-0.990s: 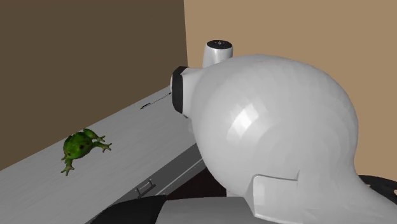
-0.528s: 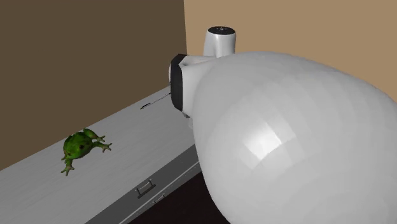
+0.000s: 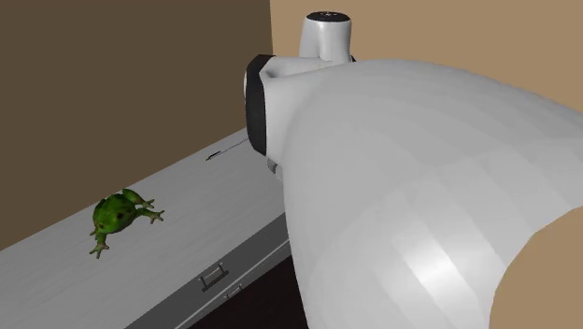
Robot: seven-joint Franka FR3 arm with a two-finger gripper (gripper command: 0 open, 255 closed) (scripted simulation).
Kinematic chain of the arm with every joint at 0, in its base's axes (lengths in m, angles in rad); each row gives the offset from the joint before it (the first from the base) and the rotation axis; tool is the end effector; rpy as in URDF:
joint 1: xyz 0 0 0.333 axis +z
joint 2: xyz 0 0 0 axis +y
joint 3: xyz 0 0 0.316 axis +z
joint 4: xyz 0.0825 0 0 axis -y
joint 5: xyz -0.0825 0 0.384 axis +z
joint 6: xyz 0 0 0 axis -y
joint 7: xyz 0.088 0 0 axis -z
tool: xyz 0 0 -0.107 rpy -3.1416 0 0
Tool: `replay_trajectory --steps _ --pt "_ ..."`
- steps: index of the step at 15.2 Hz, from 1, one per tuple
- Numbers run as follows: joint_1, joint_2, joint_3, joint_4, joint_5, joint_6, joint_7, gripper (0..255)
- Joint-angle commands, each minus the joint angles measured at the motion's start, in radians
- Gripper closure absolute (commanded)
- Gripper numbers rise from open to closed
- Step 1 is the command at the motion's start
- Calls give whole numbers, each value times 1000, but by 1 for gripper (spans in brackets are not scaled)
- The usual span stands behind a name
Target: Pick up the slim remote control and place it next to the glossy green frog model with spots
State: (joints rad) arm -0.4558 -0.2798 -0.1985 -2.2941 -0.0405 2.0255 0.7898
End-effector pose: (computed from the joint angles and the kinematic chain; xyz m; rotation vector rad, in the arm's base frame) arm 0.3648 -0.2871 0.4605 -2.3694 2.0346 -0.0080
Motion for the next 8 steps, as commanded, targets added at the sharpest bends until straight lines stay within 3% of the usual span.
replay_trajectory --steps 1,8 --pt "0 -7 2 20 -1 -27 1 255" --pt "7 -51 20 57 -2 -108 26 255"
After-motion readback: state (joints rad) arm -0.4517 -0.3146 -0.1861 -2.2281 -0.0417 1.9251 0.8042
